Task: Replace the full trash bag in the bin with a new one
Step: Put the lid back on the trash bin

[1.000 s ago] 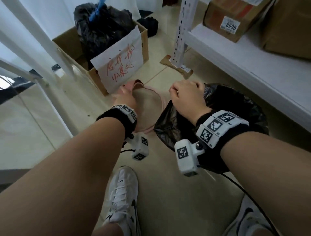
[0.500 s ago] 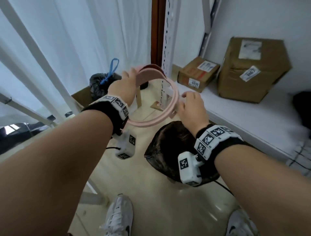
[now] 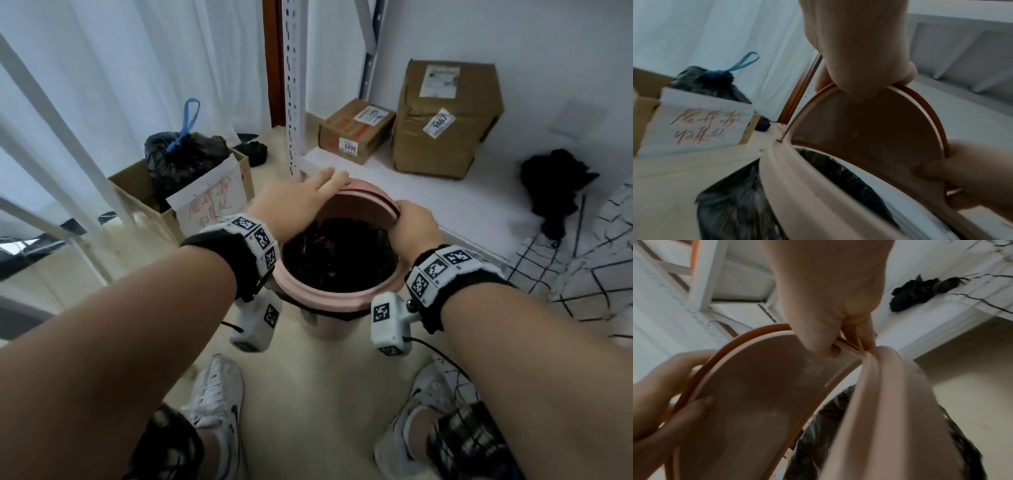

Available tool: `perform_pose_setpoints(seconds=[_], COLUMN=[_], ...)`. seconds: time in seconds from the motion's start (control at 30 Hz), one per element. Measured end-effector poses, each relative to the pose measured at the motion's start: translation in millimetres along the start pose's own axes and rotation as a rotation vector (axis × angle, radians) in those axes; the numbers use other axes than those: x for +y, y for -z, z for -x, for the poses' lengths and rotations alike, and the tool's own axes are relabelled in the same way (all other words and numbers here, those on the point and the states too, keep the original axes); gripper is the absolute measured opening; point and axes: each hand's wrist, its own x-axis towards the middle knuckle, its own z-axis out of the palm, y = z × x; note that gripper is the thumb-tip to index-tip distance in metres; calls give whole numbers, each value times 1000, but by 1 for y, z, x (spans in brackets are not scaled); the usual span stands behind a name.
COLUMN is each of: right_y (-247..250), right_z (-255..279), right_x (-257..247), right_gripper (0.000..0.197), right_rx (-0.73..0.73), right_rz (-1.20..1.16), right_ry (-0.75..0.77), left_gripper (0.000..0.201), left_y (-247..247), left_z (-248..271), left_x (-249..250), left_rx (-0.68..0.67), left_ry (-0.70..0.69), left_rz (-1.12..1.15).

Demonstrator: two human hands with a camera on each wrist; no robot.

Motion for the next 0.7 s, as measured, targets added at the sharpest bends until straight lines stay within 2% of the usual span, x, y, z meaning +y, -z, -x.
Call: perform_pose_setpoints(seconds=[0.07, 0.13, 0.2, 0.27, 0.3, 0.43, 0.57, 0.63, 0.7], right_y=[-7, -15, -25, -32, -34, -39, -47, -49, -51], right_z=[6, 8, 8, 6, 6, 10, 8, 6, 4], right_x=[5, 10, 13, 16, 18, 29, 34, 32, 30], right_gripper=[30, 31, 30, 32, 34, 41, 45, 46, 45], right_rx=[38, 70, 95, 130, 142, 139, 103, 91, 97], right_rz=[-31, -71, -128, -169, -165, -126, -123, -150, -188], right_ry=[-12, -62, -115, -137, -146, -199, -217, -216, -198], left_gripper=[54, 59, 67, 63, 62, 69, 75, 70, 53], left_y=[-7, -24, -41, -64, -72, -93, -98, -101, -107], left_z=[12, 24, 37, 47, 49, 45, 33, 31, 30], left_x=[0, -9, -18, -17, -13, 5, 7, 4, 0], left_rx=[35, 45, -103, -300, -356, -381, -440, -375, -238], left_ry=[126, 337, 533, 636, 667, 908, 941, 895, 813], left_rz=[228, 550, 678, 676, 734, 1271, 1338, 1269, 1103])
